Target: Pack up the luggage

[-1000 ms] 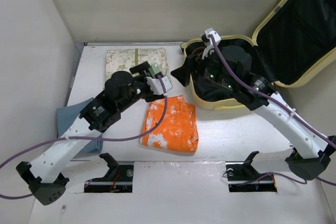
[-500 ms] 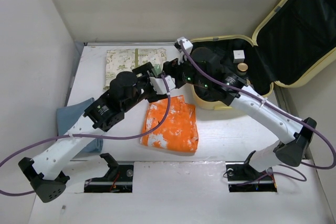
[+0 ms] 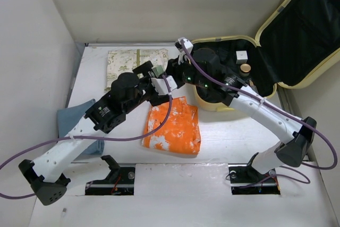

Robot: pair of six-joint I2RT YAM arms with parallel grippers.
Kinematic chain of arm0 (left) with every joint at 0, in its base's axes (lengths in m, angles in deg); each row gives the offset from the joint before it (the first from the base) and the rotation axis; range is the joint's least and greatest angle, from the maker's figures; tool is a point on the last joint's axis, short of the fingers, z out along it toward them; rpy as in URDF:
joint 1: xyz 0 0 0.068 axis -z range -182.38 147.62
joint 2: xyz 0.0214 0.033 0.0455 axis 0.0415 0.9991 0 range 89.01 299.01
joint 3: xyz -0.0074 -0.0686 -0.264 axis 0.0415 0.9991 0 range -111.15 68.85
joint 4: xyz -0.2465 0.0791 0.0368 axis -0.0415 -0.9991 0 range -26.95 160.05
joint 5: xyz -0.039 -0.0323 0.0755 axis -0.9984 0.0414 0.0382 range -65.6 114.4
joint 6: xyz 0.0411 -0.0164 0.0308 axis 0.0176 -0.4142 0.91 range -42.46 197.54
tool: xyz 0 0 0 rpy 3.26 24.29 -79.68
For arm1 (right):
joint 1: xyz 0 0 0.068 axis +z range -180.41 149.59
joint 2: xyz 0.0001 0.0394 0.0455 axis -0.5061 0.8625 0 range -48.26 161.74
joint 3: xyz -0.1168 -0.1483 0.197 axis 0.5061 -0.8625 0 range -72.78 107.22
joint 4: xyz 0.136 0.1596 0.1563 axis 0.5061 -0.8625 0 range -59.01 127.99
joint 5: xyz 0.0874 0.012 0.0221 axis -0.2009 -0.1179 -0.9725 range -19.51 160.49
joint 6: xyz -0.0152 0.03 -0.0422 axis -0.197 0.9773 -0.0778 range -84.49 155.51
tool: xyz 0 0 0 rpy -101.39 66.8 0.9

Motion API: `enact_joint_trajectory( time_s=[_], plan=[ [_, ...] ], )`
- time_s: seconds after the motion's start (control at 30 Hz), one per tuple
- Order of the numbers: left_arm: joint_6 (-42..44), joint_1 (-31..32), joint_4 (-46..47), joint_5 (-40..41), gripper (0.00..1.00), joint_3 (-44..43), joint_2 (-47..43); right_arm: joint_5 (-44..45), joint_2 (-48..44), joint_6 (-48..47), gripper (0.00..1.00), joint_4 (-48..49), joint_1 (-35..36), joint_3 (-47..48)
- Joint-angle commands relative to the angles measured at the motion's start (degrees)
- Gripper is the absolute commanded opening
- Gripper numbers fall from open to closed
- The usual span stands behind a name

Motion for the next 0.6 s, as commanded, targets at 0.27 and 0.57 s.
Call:
enact_joint_trajectory(
  time_s=[0.27, 0.57],
  plan=[
    [-10.3, -2.0, -7.1, 1.5, 1.00, -7.2, 3.3, -9.5, -4.2, -0.4, 0.00, 0.5, -25.7, -2.4],
    [-19.0, -6.4, -13.1, 0.1, 1.00, -6.0, 8.6, -24.9, 12.8, -24.3, 0.00, -31.2, -57.2, 7.7]
  ],
)
